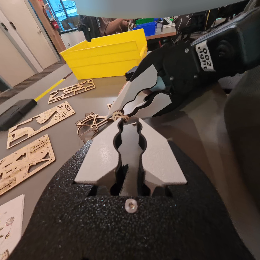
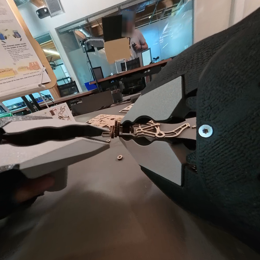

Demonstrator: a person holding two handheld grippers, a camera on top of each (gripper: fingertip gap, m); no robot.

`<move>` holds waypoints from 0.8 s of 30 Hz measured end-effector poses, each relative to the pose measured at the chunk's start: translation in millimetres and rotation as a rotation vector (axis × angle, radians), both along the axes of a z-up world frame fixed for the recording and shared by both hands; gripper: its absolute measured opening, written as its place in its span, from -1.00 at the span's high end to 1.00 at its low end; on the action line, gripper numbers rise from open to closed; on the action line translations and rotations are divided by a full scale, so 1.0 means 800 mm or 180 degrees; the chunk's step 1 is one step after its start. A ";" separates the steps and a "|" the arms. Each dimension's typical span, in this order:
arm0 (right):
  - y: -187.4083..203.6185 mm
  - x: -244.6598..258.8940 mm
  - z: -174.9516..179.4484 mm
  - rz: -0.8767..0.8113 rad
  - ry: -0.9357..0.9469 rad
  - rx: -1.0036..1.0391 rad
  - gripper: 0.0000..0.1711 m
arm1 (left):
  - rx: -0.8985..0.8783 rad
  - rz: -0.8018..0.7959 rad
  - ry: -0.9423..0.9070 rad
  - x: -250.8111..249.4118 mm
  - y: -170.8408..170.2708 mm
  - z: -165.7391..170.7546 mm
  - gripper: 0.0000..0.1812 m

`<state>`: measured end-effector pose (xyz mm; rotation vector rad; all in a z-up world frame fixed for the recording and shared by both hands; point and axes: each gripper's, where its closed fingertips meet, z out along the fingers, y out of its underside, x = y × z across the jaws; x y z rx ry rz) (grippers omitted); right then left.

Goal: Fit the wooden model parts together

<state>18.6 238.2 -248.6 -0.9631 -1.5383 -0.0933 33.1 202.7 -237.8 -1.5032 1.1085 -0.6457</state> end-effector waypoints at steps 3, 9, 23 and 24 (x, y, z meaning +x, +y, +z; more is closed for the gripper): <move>0.000 -0.001 -0.004 -0.0015 -0.0033 -0.0055 0.89 | 0.0062 0.0060 0.0059 0.000 0.007 -0.002 0.89; 0.000 0.000 -0.005 -0.0008 -0.0044 -0.0037 0.90 | 0.0074 0.0039 0.0169 -0.001 0.008 -0.004 0.95; -0.013 0.001 0.010 0.0214 0.0115 0.0211 0.92 | 0.0007 -0.0150 0.0108 -0.001 -0.005 0.003 0.99; -0.013 0.000 0.008 0.0221 0.0109 0.0172 0.92 | -0.0022 -0.0149 0.0100 -0.001 -0.005 0.002 0.99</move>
